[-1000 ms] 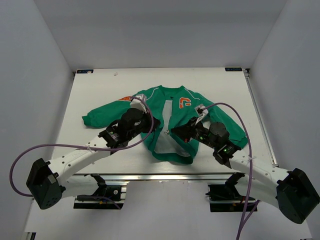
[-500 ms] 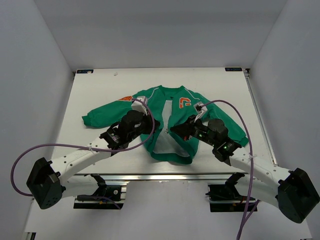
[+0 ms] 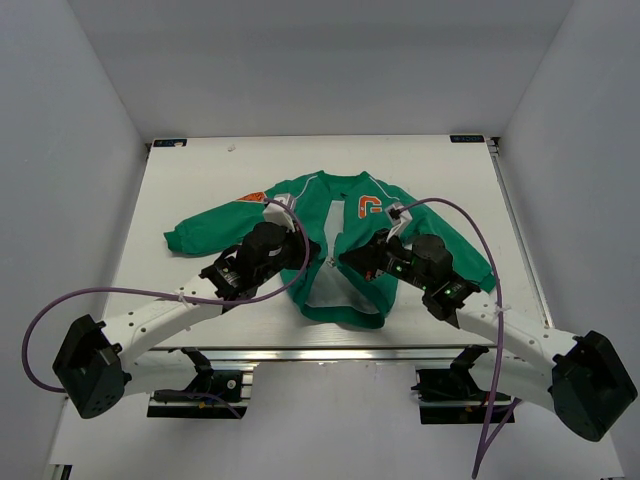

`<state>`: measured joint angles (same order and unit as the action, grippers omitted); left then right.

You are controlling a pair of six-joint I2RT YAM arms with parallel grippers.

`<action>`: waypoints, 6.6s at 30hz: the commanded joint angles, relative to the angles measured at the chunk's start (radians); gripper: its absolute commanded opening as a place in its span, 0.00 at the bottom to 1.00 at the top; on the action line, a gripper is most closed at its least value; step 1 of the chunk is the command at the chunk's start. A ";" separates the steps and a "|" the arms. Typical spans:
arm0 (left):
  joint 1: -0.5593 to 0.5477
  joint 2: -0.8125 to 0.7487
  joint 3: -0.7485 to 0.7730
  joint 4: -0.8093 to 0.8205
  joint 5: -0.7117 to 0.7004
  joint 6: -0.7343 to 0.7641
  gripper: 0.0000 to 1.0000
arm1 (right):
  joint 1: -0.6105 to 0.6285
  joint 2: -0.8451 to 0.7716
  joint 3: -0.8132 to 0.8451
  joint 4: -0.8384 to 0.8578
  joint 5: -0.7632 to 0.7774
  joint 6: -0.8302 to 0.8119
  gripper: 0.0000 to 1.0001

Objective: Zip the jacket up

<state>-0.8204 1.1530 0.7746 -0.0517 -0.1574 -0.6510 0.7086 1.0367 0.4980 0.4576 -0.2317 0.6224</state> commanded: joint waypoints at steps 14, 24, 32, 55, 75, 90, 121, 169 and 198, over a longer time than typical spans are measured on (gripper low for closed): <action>-0.003 -0.033 -0.014 0.044 0.029 0.011 0.00 | 0.000 0.048 0.096 -0.003 0.008 0.019 0.00; -0.002 -0.058 -0.029 0.044 0.025 0.005 0.00 | 0.000 0.042 0.089 -0.020 0.057 0.040 0.00; -0.002 -0.070 -0.037 0.044 0.016 0.002 0.00 | 0.000 0.045 0.085 0.004 0.032 0.060 0.00; -0.003 -0.027 -0.014 0.021 -0.010 -0.021 0.00 | 0.002 0.036 0.071 0.018 -0.034 0.079 0.00; -0.002 -0.038 -0.017 0.024 -0.014 -0.027 0.00 | 0.002 0.063 0.079 0.032 -0.034 0.077 0.00; -0.002 -0.049 -0.028 0.041 0.001 -0.029 0.00 | 0.002 0.074 0.082 0.055 -0.031 0.088 0.00; -0.002 -0.107 -0.098 0.127 0.035 0.008 0.00 | 0.002 0.098 0.111 -0.006 0.015 0.143 0.00; -0.111 -0.058 -0.035 0.032 -0.148 0.063 0.00 | 0.088 0.103 0.223 -0.247 0.221 0.080 0.00; -0.114 -0.154 -0.101 -0.100 -0.151 -0.121 0.85 | 0.088 0.117 0.177 -0.238 0.140 0.089 0.00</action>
<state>-0.9318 1.0737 0.6899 -0.0769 -0.2573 -0.7090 0.7925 1.1622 0.6796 0.1680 -0.0788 0.7067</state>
